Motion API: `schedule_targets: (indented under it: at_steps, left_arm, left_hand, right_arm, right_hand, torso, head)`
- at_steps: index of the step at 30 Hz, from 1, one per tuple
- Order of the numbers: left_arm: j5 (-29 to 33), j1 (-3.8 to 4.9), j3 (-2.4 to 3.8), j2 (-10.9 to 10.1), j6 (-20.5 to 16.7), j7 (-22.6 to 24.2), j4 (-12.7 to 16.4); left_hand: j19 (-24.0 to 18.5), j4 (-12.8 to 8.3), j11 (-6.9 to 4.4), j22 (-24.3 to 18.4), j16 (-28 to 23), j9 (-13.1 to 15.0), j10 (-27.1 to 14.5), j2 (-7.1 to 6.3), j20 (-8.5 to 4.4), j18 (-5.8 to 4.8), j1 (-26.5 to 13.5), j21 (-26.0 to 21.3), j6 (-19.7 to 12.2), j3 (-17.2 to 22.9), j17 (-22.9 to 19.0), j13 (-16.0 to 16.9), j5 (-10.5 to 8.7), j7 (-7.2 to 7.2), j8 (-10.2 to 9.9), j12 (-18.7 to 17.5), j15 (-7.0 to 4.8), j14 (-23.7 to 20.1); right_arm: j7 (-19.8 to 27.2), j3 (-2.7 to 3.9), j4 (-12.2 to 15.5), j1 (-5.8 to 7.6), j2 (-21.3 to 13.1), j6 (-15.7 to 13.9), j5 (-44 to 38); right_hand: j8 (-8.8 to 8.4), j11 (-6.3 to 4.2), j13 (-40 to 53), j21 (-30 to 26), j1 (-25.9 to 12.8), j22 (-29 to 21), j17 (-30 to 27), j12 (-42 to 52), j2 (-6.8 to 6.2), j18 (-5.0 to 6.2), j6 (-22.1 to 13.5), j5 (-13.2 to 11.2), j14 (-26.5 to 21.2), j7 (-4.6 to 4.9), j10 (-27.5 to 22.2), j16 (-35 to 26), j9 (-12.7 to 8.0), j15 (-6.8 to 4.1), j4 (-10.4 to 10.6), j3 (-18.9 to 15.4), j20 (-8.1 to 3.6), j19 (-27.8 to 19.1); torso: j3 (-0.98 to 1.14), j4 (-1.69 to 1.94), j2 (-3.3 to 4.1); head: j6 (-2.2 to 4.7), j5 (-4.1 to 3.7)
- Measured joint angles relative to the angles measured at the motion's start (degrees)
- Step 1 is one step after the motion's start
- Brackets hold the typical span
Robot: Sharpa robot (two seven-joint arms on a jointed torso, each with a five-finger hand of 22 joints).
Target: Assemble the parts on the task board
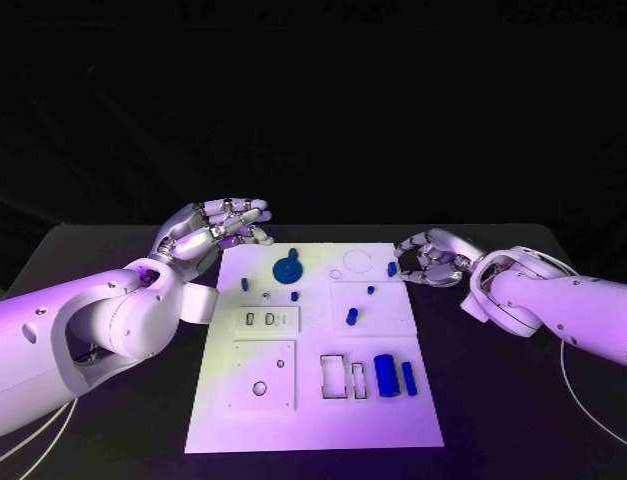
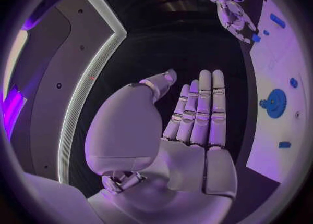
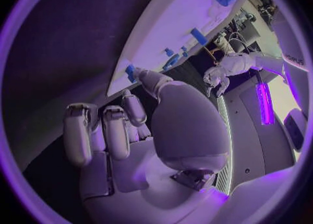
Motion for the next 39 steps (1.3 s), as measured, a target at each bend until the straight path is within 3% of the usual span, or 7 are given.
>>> schedule_targets:
  at_steps: [14, 39]
  left_arm:
    - [0.00, 0.00, 0.00, 0.11, 0.05, -0.17, -0.13]
    - [-0.01, -0.01, 0.00, 0.15, 0.05, -0.77, -0.27]
  left_hand:
    - [-0.42, -0.48, 0.00, 0.15, 0.00, 0.08, 0.00, 0.00, 0.00, -0.01, 0.00, 0.23, 0.00, 0.16, 0.09, 0.05, 0.00, 0.00, -0.27, 0.00, -0.20, -0.20]
    - [-0.42, -0.48, 0.00, 0.14, 0.22, 0.12, 0.00, 0.00, 0.01, -0.01, 0.00, 0.23, 0.00, 0.16, 0.12, 0.04, 0.00, 0.00, -0.27, 0.00, -0.20, -0.20]
  right_arm:
    - [-1.21, -0.03, -1.01, -0.45, 1.64, -1.11, -0.19]
    - [-1.56, -0.03, -0.87, -0.51, 2.34, -1.66, -0.14]
  right_hand:
    - [0.57, -0.06, 0.89, 0.00, -0.44, -0.01, 0.00, 0.69, 1.21, 0.00, 2.92, -0.71, 0.00, -0.10, 0.41, 0.00, 0.73, 0.00, -0.09, 0.09, 0.00, 0.00]
    - [1.48, -0.51, 1.93, 0.01, -0.76, -0.03, -0.01, 1.55, 1.99, 0.00, 5.31, -0.76, 0.00, -0.58, 1.56, 0.00, 1.23, -0.01, 0.17, 0.48, 0.00, 0.00]
  torso:
    - [0.02, 0.00, -0.01]
    - [0.04, -0.09, -0.04]
  head:
    - [-0.31, 0.03]
    - [-0.61, 0.15]
